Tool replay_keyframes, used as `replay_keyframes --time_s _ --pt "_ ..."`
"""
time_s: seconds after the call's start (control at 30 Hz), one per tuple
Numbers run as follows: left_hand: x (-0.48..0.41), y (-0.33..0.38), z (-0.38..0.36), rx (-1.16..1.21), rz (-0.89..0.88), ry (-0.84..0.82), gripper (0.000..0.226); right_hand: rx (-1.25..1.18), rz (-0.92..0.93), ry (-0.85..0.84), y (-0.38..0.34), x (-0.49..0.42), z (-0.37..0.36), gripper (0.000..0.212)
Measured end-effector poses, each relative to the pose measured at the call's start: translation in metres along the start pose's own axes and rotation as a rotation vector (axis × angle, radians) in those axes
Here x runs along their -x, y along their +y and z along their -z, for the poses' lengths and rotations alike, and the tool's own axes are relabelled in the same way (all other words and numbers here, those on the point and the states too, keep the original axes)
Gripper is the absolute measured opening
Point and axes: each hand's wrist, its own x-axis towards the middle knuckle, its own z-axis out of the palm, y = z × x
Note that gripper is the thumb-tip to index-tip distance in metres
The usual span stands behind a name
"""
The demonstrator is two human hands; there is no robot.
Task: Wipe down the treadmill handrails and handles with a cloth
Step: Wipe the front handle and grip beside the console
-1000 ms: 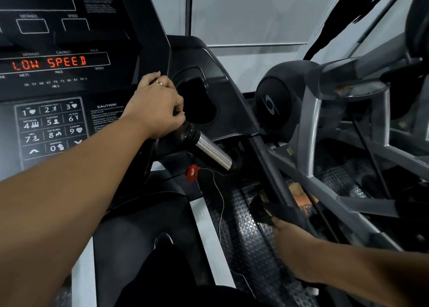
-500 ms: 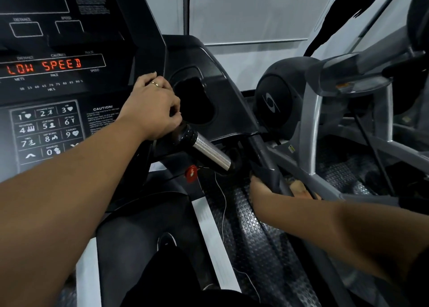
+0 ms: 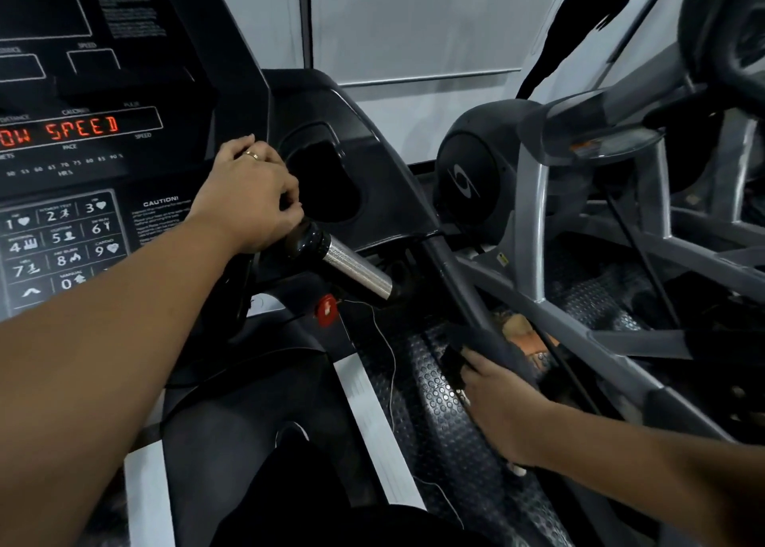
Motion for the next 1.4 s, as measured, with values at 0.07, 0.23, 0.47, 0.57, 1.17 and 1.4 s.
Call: replay_keyframes --time_s 0.07,0.23,0.47,0.57,1.17,1.4 --pt "0.0 0.0 0.0 0.002 0.001 -0.001 0.016 -0.198 -0.099 0.132 0.002 0.012 -0.009 0.059" --pt "0.0 0.001 0.0 -0.032 -0.01 0.0 0.014 -0.65 -0.425 0.573 -0.023 0.019 -0.032 0.07" --pt "-0.001 0.001 0.0 -0.042 -0.005 0.004 0.014 -1.366 -0.739 0.769 -0.002 0.001 -0.016 0.072" --pt "-0.001 0.001 0.0 -0.047 -0.003 0.002 0.014 -1.591 -0.862 0.611 0.028 -0.003 0.002 0.076" --pt "0.004 0.014 0.008 -0.115 -0.027 0.006 0.016 -1.764 -0.949 0.506 -0.003 0.017 -0.019 0.078" --pt "0.007 0.01 0.006 -0.13 -0.061 -0.013 0.015 -1.392 -1.094 0.585 -0.072 0.032 -0.041 0.073"
